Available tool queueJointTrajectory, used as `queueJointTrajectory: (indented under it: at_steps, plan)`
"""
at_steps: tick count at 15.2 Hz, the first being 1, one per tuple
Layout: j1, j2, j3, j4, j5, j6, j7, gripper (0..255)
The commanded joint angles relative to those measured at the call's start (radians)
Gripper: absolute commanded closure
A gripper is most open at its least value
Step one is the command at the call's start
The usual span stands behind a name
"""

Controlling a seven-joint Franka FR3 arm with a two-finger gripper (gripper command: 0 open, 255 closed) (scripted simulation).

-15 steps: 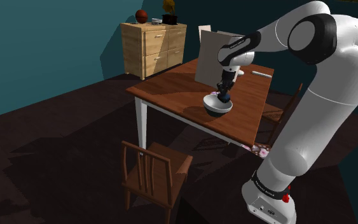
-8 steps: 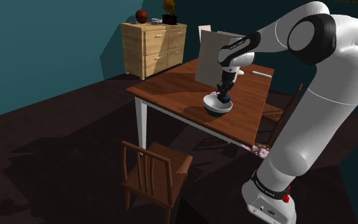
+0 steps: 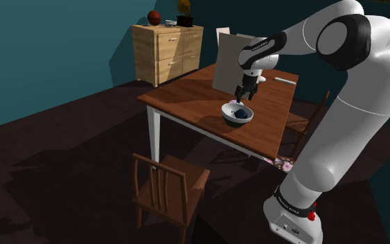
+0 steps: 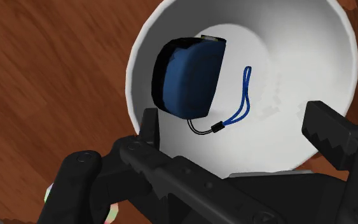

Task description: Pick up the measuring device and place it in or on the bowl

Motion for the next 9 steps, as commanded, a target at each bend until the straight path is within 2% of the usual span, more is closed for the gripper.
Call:
queueJointTrajectory:
  at_steps: [1,2,9]
  plan:
    - [0.004,-0.026,0.003,0.04,-0.016,-0.063,0.013,0]
    - [0.005,-0.036,0.005,0.057,-0.021,-0.089,0.017,0]
    - [0.004,-0.036,0.005,0.057,-0.021,-0.089,0.017,0]
